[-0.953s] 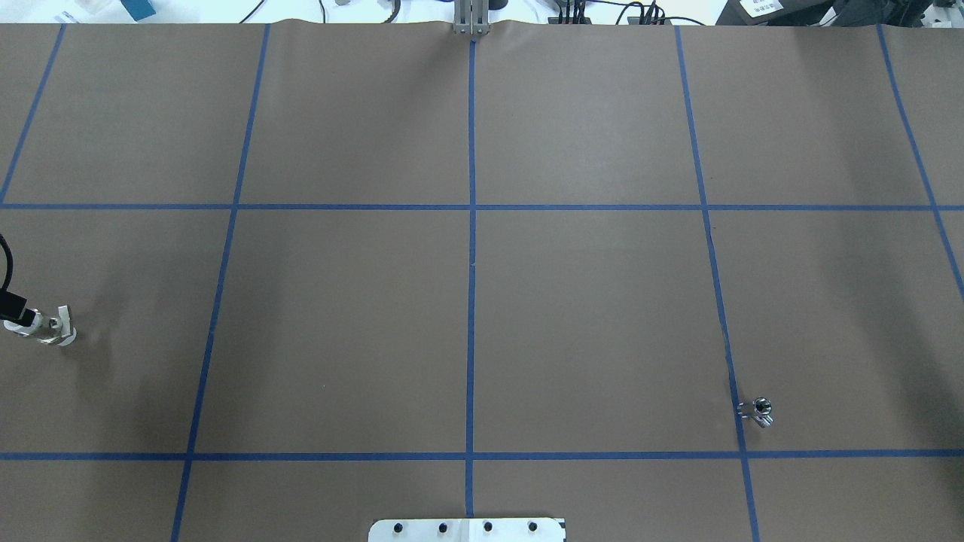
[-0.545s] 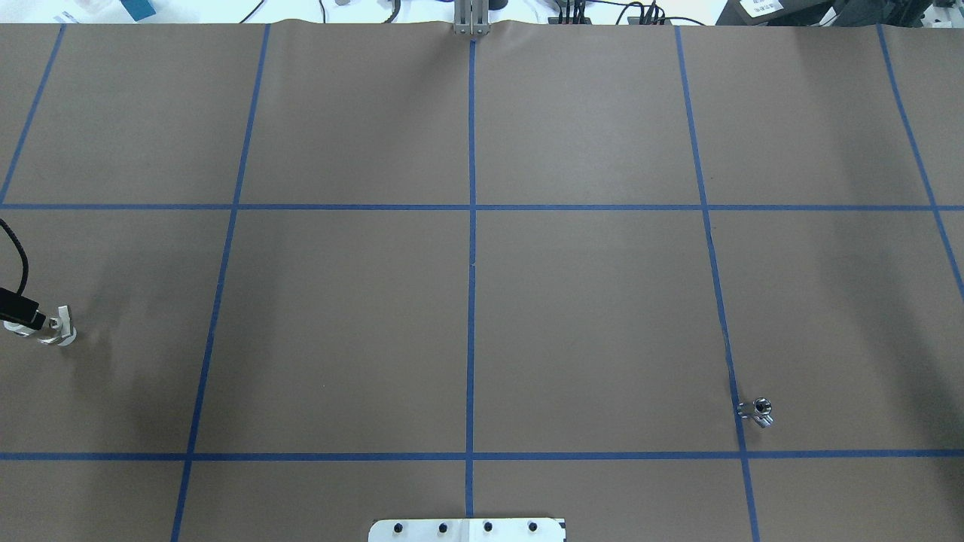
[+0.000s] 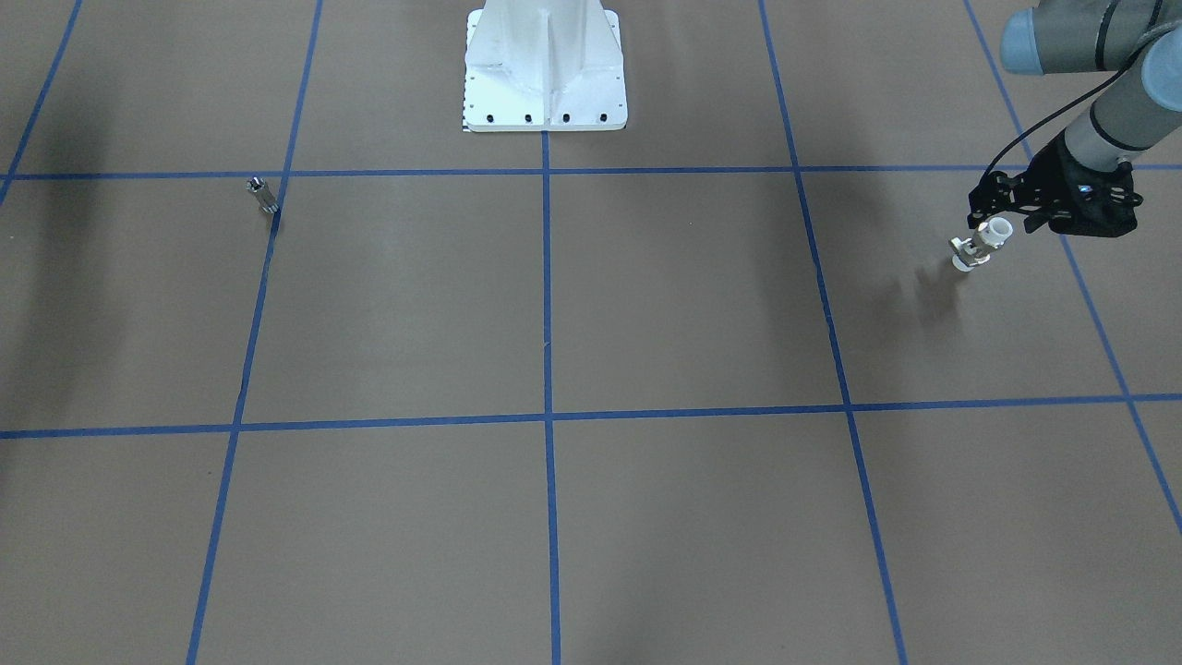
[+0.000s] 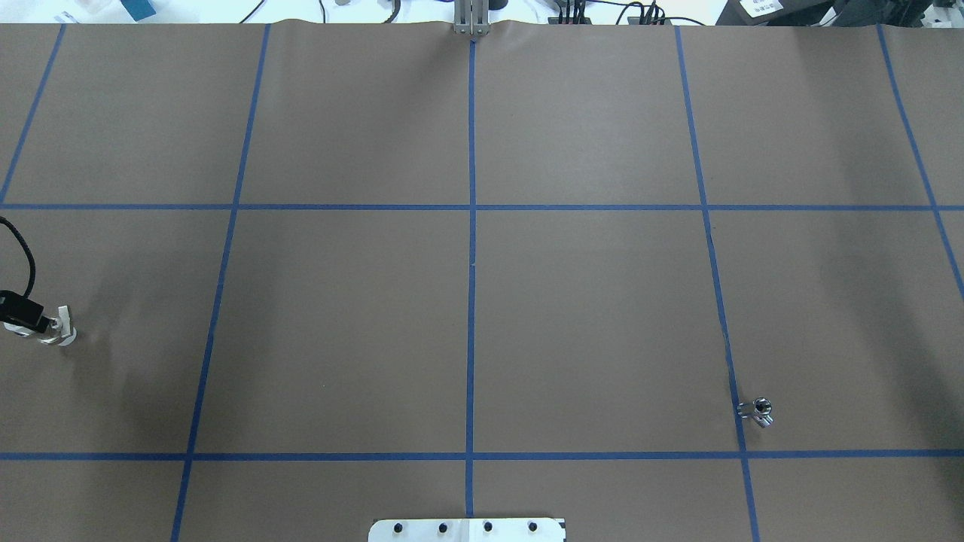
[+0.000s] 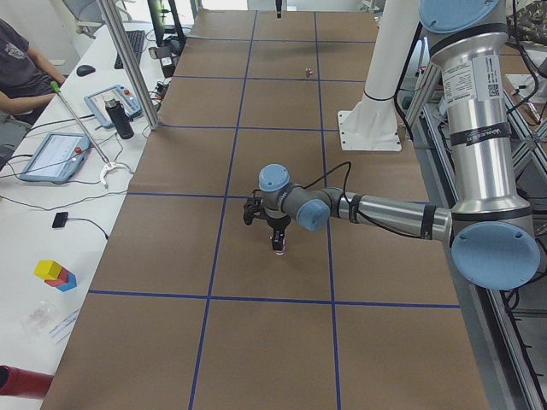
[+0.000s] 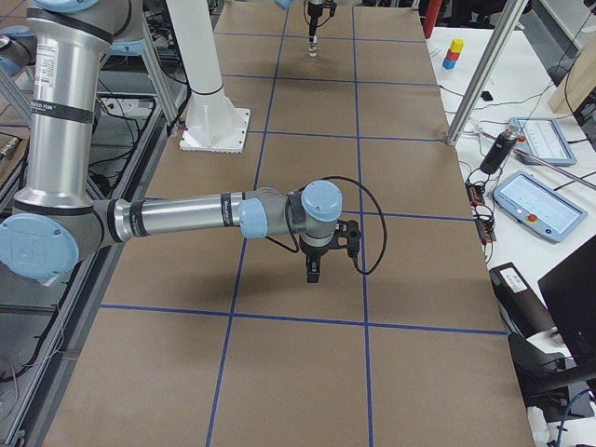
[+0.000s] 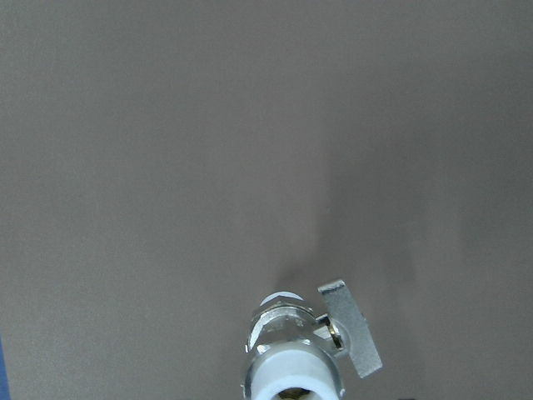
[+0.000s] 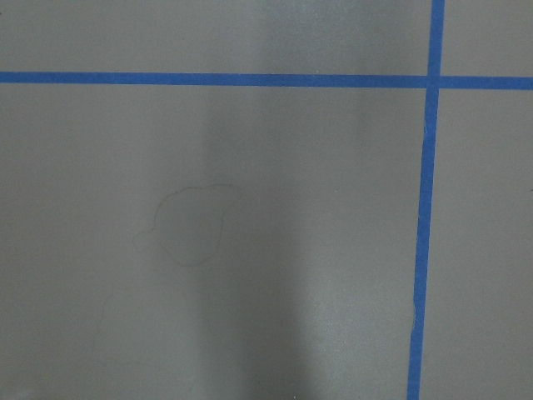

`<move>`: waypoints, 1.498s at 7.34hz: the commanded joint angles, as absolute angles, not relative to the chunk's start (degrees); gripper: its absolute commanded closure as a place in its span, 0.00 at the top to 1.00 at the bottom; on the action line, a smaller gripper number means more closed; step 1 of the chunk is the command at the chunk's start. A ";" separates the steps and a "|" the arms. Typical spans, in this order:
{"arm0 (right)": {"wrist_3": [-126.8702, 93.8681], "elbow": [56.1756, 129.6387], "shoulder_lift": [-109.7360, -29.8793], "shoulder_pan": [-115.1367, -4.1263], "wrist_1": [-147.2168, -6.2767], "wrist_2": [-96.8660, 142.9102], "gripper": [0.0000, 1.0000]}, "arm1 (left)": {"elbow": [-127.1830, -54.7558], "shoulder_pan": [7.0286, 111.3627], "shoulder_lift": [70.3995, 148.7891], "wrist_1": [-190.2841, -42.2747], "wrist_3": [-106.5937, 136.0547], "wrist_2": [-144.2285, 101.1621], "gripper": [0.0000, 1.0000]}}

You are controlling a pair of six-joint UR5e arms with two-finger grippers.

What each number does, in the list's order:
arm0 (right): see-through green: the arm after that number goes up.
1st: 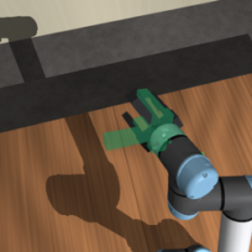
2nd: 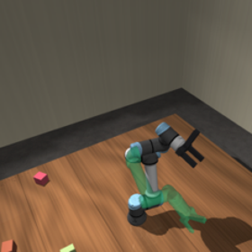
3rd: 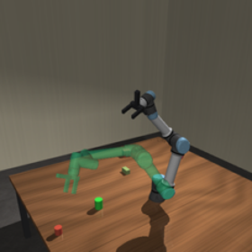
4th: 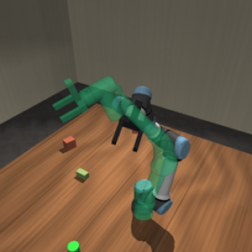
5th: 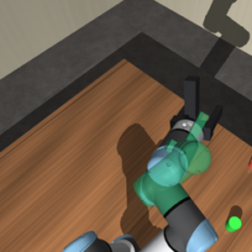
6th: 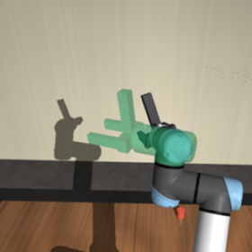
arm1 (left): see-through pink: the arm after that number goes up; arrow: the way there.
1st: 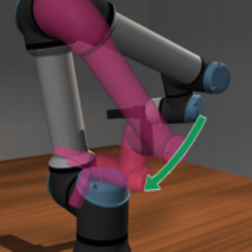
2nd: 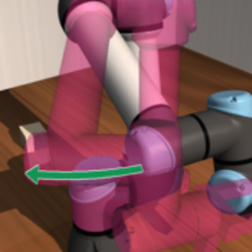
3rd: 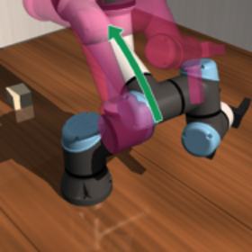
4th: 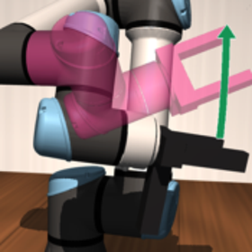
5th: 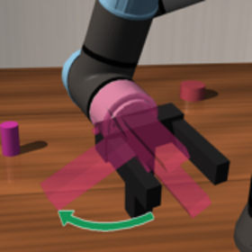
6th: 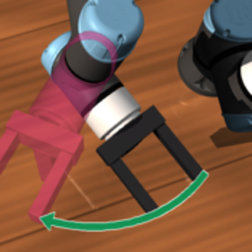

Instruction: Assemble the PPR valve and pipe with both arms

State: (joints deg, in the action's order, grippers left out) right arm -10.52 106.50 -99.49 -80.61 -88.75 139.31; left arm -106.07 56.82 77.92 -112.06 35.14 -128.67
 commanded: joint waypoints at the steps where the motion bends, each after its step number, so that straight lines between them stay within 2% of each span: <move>1: -10.55 106.44 -99.49 -80.60 -88.68 139.31 0.99 | -105.91 56.78 78.31 -112.06 35.16 -128.67 0.72; 6: -10.55 106.35 -99.49 -80.60 -88.59 139.31 0.99 | -105.64 56.78 78.40 -112.06 35.07 -128.67 0.56; 7: -10.55 106.35 -99.49 -80.60 -88.59 139.31 0.99 | -105.56 56.78 78.40 -112.06 35.07 -128.67 0.44; 8: -10.55 106.35 -99.49 -80.60 -88.59 139.31 0.99 | -105.56 56.78 78.66 -111.97 35.33 -128.76 0.17; 9: -10.55 106.35 -99.49 -80.60 -88.59 139.22 0.99 | -105.64 56.78 79.62 -111.54 35.42 -129.19 0.00; 11: -10.55 106.35 -99.40 -80.60 -88.42 139.22 0.99 | -108.88 57.04 79.80 -109.35 35.51 -135.39 0.00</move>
State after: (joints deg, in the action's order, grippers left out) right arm -10.55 106.35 -99.44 -80.60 -88.48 139.23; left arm -106.87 56.87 79.54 -110.89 35.42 -131.00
